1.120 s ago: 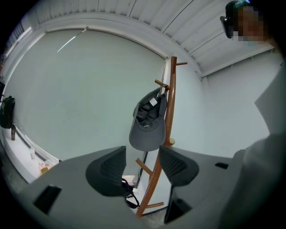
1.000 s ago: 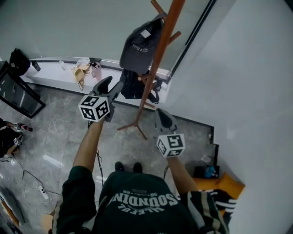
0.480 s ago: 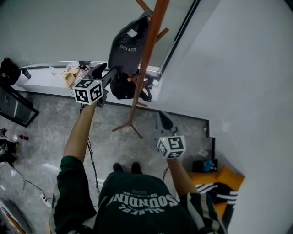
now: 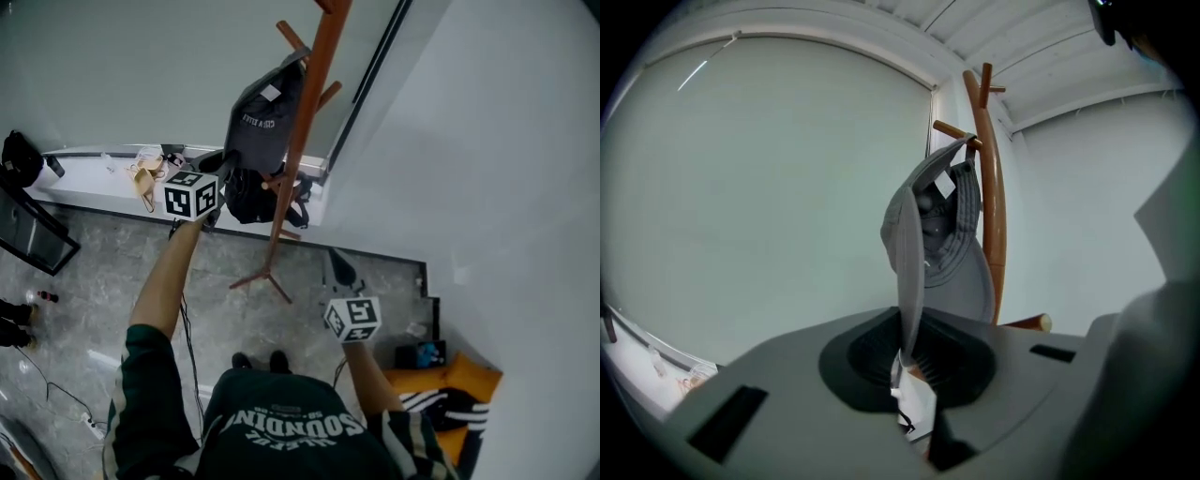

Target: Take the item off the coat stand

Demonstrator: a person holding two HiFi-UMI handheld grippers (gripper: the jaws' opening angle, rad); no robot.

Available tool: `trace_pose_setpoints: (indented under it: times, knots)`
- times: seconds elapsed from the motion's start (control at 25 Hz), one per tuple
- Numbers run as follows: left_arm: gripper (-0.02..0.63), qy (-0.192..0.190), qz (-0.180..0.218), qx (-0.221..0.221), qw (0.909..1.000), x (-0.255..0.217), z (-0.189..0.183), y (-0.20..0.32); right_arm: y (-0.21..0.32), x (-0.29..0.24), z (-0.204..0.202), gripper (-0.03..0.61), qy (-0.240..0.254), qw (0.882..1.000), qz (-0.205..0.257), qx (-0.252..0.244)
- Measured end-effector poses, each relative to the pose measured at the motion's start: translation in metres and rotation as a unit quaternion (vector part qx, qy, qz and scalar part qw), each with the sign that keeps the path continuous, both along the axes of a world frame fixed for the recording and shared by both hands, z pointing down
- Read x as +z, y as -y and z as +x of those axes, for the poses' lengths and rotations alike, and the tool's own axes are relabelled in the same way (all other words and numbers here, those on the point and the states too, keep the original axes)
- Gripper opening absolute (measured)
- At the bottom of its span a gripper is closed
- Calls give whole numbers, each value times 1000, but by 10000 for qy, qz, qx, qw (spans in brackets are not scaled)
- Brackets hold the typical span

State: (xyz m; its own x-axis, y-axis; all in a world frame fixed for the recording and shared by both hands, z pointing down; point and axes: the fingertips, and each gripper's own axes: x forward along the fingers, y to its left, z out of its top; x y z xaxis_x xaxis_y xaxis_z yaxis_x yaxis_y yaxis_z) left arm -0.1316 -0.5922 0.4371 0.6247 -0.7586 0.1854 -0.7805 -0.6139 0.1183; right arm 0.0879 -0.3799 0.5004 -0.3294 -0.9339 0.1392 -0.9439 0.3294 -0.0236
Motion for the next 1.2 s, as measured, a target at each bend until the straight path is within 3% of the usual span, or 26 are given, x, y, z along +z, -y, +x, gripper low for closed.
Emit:
trace_pose_setpoints:
  times: [0.4,1.2]
  knots:
    - [15,70,230,-211,9995,-11,-12,-4,1,-4,1,-2,13,10000,47,-34]
    - [14,-18,274,-360,9990,-45,-29,-5,-11,-10,2,-2,25,9998,182,12]
